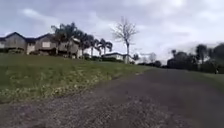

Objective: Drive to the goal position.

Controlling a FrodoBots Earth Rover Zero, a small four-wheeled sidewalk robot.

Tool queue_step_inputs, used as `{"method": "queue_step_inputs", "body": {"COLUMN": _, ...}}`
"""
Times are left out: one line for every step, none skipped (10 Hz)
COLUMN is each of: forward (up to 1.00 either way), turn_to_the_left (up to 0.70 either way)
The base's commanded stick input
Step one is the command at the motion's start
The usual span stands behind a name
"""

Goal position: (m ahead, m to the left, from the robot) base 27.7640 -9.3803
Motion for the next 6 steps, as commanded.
{"method": "queue_step_inputs", "body": {"forward": 0.70, "turn_to_the_left": -0.35}}
{"method": "queue_step_inputs", "body": {"forward": 0.70, "turn_to_the_left": -0.35}}
{"method": "queue_step_inputs", "body": {"forward": 0.70, "turn_to_the_left": -0.35}}
{"method": "queue_step_inputs", "body": {"forward": 0.70, "turn_to_the_left": -0.35}}
{"method": "queue_step_inputs", "body": {"forward": 0.70, "turn_to_the_left": -0.35}}
{"method": "queue_step_inputs", "body": {"forward": 0.70, "turn_to_the_left": -0.35}}
